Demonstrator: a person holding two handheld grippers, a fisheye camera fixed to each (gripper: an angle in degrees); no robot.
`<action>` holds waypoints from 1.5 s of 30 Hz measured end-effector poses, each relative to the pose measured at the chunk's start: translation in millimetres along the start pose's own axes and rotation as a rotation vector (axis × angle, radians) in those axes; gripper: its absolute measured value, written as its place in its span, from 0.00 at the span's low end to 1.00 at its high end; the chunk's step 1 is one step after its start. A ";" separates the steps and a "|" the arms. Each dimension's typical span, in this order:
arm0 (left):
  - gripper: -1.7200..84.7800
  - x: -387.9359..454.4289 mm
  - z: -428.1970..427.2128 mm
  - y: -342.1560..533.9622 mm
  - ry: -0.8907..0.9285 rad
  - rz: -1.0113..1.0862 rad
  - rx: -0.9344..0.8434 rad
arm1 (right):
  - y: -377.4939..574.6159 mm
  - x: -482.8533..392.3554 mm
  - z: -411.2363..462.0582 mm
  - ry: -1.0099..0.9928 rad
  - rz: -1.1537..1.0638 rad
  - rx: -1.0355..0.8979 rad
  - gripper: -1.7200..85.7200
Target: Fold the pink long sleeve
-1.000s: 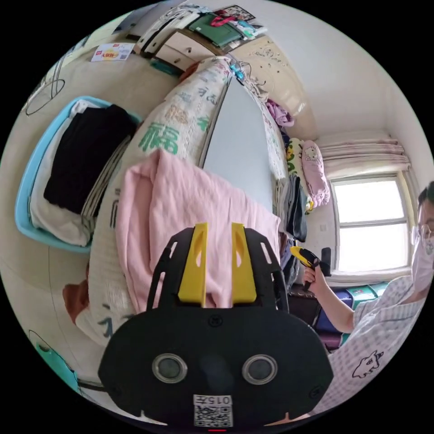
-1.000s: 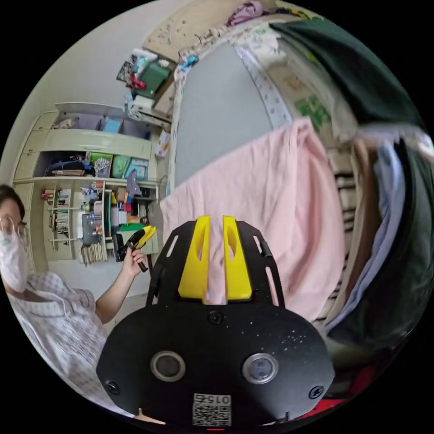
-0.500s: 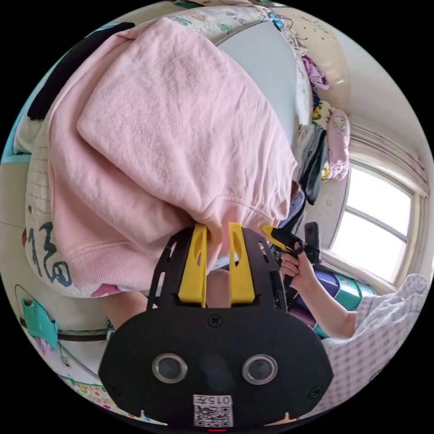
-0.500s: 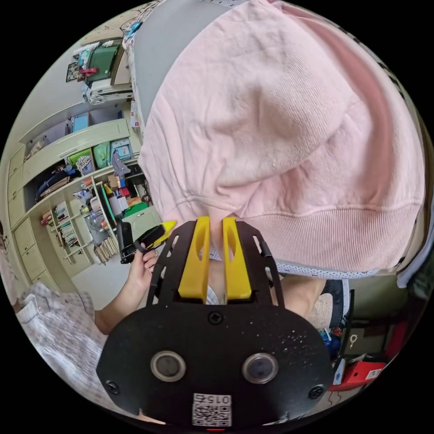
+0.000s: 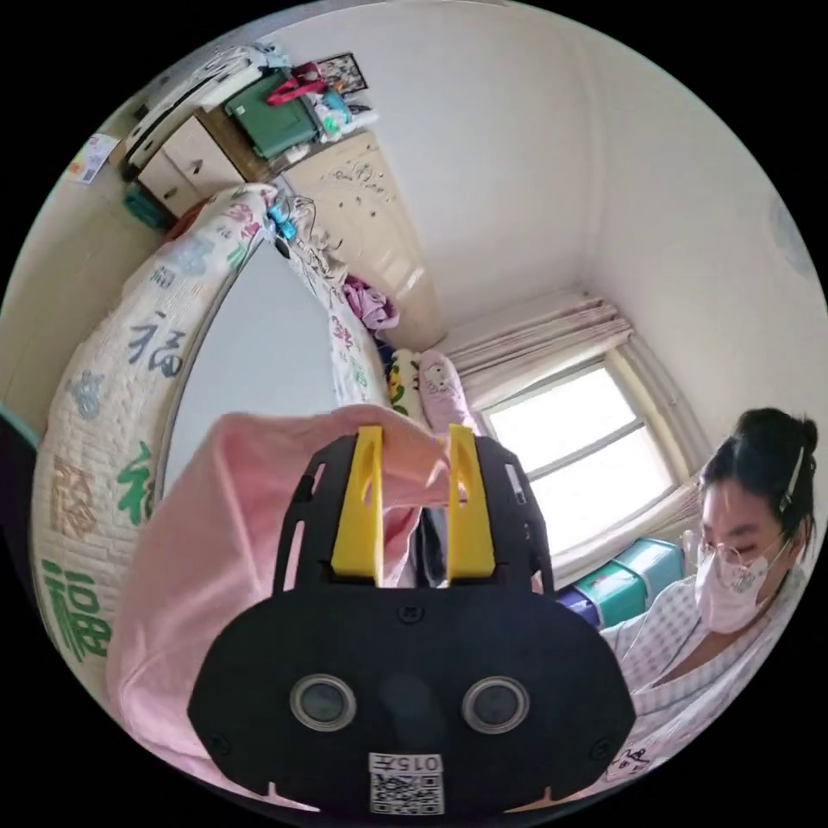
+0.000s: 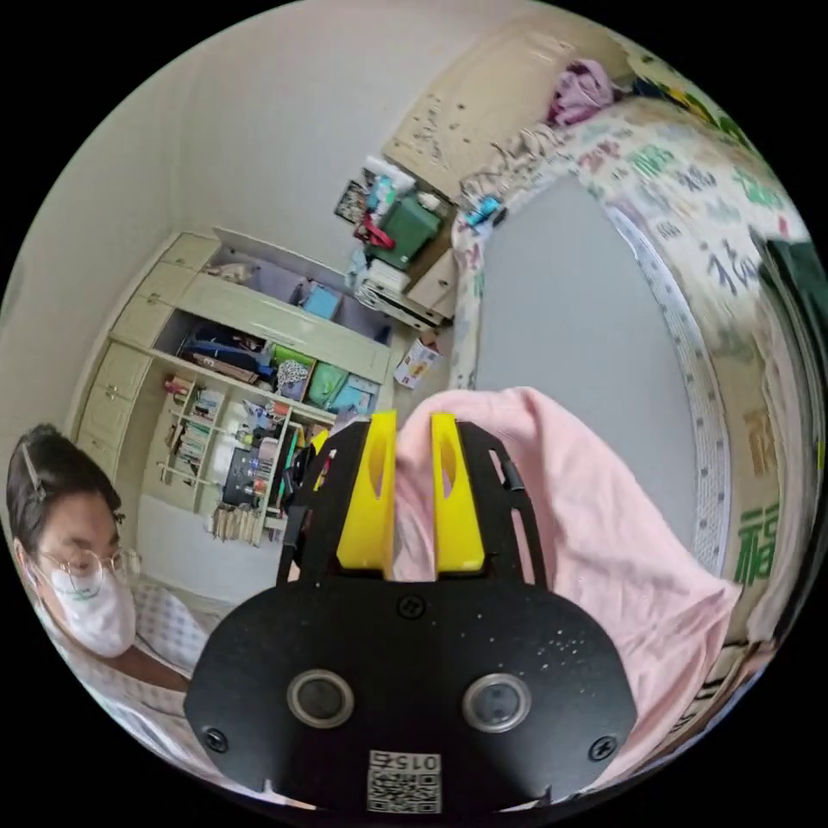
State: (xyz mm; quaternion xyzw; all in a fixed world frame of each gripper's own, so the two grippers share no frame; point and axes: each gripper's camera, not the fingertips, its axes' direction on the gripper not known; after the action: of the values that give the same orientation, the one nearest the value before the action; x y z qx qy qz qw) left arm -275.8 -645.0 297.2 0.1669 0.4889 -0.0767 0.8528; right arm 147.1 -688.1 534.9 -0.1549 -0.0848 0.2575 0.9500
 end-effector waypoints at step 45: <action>0.06 59.8 -109.8 305.8 -0.689 -0.097 -0.158 | 313.3 -25.7 219.8 0.350 -0.481 -0.910 0.19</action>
State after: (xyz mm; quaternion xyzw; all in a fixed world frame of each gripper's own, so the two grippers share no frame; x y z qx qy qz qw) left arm -244.3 -318.4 258.7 0.0411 0.1843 -0.1309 0.9732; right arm -72.8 -389.5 633.0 -0.5674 -0.0615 -0.0595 0.8190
